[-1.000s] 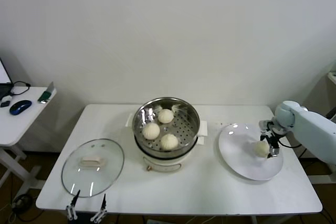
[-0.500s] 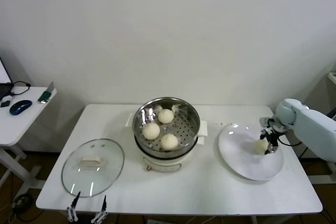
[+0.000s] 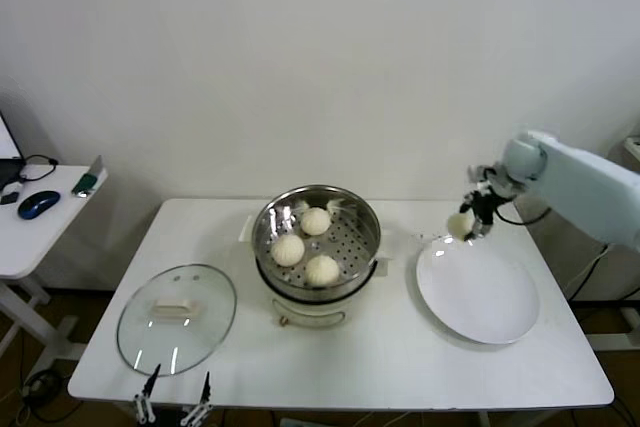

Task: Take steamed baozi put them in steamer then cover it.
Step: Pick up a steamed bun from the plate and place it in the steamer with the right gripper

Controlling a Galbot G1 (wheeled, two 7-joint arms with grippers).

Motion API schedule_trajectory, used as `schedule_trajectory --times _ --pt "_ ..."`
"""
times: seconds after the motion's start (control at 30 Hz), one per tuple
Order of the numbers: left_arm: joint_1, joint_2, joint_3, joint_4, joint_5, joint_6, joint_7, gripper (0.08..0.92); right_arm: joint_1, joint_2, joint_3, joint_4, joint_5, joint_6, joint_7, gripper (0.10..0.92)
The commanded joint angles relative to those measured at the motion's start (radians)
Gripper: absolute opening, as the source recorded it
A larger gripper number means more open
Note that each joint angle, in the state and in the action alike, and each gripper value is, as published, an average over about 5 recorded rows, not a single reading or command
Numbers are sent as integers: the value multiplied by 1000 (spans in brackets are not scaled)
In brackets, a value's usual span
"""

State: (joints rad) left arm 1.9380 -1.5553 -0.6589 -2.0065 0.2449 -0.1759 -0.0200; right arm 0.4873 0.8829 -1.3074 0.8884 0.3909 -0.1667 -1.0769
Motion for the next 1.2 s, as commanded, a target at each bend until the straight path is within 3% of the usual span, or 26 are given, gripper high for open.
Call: schedule_trajectory --times 0.03,0.37,0.67,1.2 --pt "13 -1 34 -39 5 26 -6 823 369 171 -326 101 494 -105 46 687" --pt "-3 7 61 -24 12 32 -10 823 438 383 -445 158 625 -140 81 687" --pt "-14 23 67 -15 4 28 -6 823 358 499 -460 154 632 -163 112 690" --pt "-9 33 61 -4 -7 22 -7 823 232 494 -499 153 508 -169 141 687"
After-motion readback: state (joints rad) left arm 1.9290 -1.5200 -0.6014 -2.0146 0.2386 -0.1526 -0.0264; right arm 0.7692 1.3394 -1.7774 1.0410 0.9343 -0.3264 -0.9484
